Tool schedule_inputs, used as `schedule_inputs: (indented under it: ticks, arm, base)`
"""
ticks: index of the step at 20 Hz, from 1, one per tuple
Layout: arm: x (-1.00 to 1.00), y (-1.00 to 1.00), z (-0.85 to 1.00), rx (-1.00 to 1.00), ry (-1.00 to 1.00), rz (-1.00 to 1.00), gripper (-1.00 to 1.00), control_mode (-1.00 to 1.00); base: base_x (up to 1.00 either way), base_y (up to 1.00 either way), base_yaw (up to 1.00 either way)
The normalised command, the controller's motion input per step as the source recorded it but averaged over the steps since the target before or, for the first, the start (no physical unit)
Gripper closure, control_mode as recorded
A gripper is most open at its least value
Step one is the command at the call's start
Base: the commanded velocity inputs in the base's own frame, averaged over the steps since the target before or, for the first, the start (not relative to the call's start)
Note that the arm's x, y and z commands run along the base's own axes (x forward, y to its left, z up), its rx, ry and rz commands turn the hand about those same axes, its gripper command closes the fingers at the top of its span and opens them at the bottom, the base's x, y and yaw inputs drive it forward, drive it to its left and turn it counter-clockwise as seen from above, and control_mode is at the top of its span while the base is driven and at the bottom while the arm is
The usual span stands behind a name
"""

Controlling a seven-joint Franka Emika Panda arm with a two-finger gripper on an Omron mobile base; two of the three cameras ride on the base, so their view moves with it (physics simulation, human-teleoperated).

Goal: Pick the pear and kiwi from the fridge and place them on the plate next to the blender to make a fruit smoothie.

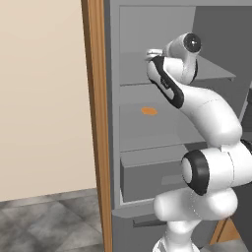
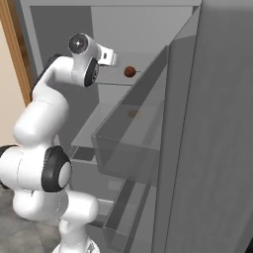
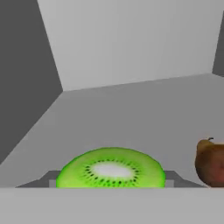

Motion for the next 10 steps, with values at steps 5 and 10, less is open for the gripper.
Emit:
schedule_inputs:
  ticks: [5,10]
  arm:
    - [-1.0,-0.17,0.31,0.01,-0.16,0.0,1.0,-1.0]
    - [-1.0,-0.32,-0.01,0.0,0.03,-0.01,1.0,-1.0]
  base:
    - [0.0,0.0,0.0]
    - [0.0,0.0,0.0]
